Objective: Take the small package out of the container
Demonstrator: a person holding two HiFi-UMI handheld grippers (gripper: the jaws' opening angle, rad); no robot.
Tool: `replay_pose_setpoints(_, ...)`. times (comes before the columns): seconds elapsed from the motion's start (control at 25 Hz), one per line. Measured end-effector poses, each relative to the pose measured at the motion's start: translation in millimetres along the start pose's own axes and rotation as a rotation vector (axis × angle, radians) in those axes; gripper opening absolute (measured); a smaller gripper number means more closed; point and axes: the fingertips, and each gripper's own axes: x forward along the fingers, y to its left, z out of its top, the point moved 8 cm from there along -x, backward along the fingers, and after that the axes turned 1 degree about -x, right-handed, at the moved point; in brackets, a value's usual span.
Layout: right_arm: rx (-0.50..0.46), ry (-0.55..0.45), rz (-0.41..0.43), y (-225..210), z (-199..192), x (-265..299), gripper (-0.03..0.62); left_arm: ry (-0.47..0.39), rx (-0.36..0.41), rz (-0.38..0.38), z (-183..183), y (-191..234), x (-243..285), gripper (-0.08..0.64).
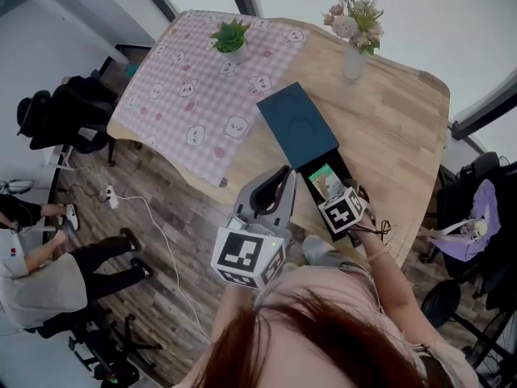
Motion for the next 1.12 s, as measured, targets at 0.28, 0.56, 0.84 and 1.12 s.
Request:
replay_pose_setpoints(0.28, -0.011, 0.020, -0.064, -3.7, -0.1, 7.1, 0.359, 0.000, 0.003, -0.006, -0.2, 0.5, -0.9, 0.021)
replay_pose_setpoints(0.56, -0.005, 0.034, -0.039, -3.9, 1.5, 7.2, 0.344, -0.009, 0.002, -0.006, 0.6, 2.3, -4.2, 0.022)
replay_pose_setpoints(0.84, 0.043, 0.004, -0.005, -1.2, -0.1, 0.8, 0.342, -0.026, -0.010, 0.004, 2.1, 3.5, -13.0, 0.021)
replay_pose_setpoints(1.12, 0.050, -0.044, -0.020, 7.1, 3.0, -11.9, 0.342, -0.032, -0.005, 0.008, 4.0, 4.3, -21.3, 0.021)
